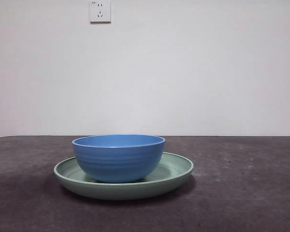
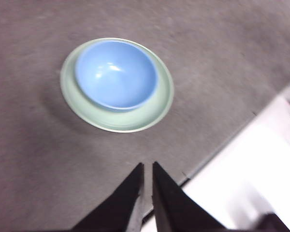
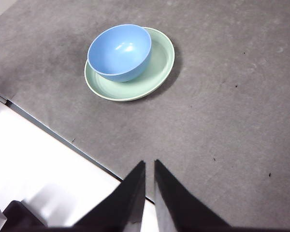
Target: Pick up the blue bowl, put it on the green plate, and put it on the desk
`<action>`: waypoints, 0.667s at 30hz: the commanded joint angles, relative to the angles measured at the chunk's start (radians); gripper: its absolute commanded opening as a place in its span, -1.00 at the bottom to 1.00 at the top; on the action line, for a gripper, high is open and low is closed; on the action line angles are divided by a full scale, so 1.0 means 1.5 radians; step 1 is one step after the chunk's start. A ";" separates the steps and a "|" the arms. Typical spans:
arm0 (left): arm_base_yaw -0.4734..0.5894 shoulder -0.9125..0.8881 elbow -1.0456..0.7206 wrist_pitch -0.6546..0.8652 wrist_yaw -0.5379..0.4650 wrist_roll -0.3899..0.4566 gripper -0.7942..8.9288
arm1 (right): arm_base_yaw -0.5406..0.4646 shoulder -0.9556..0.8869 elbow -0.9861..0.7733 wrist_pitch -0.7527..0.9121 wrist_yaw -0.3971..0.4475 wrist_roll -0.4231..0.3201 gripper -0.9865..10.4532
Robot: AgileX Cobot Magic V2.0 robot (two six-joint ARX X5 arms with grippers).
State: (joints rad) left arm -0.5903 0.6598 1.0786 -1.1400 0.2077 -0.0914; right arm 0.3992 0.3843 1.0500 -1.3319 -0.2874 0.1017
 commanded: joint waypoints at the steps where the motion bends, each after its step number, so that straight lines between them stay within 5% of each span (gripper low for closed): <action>1: 0.052 -0.003 0.004 0.008 0.000 0.002 -0.78 | 0.005 -0.001 0.010 0.007 0.000 -0.003 -0.78; 5: 0.167 -0.038 -0.039 0.030 0.000 0.003 -0.78 | 0.005 -0.001 0.010 0.007 0.000 -0.003 -0.78; 10: 0.273 -0.123 -0.197 0.209 -0.001 0.060 -0.78 | 0.005 -0.001 0.010 0.007 0.000 -0.003 -0.78; 15: 0.307 -0.200 -0.395 0.484 -0.002 0.104 -0.78 | 0.005 -0.001 0.010 0.007 0.000 -0.003 -0.78; 20: 0.313 -0.279 -0.563 0.667 -0.049 0.074 -0.78 | 0.005 -0.001 0.010 0.007 0.000 -0.003 -0.78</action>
State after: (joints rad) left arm -0.1219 0.2535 0.2623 -0.1871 0.1513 0.0345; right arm 0.3992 0.3843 1.0500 -1.3319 -0.2874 0.1017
